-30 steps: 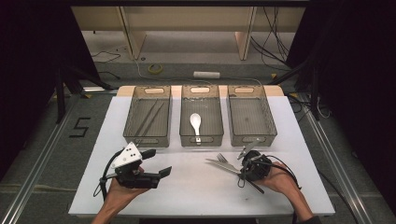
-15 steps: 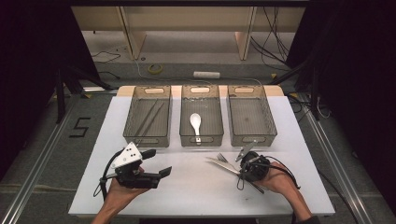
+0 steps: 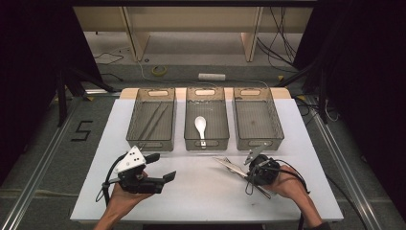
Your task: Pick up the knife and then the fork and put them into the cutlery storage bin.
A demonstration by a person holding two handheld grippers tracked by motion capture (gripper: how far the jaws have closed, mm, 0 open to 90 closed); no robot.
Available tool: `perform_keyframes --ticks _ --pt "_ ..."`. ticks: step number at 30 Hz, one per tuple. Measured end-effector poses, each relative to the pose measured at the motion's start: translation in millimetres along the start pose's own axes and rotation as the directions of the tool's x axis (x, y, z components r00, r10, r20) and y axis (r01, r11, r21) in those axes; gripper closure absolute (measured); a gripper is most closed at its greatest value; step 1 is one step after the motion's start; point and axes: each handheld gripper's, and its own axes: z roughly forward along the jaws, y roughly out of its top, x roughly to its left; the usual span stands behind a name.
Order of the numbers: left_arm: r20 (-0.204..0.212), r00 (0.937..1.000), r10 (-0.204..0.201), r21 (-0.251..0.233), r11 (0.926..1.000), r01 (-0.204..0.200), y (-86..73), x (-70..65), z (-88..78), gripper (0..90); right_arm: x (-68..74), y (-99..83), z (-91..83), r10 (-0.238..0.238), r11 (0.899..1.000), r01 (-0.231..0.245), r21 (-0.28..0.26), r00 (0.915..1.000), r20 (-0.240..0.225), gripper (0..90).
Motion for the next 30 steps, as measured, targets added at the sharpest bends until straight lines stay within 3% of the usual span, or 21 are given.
perform_keyframes --ticks 14,25,30 --pt "-0.004 1.0 -0.002 -0.017 0.9998 0.002 0.3 0.8 -1.8 15.6 -10.3 -1.4 -21.5 0.046 0.995 -0.045 -0.093 0.9989 0.01 81.0" --pt "-0.019 0.9998 -0.002 -0.032 0.9995 0.001 0.2 1.6 -3.5 15.6 -29.4 9.6 -40.8 0.101 0.98 -0.094 -0.175 0.9945 0.029 81.0" --pt "-0.029 0.9995 -0.011 -0.054 0.9985 0.009 0.6 3.5 -5.4 15.4 -38.5 17.9 -49.2 0.104 0.976 -0.093 -0.196 0.9936 0.044 80.9"
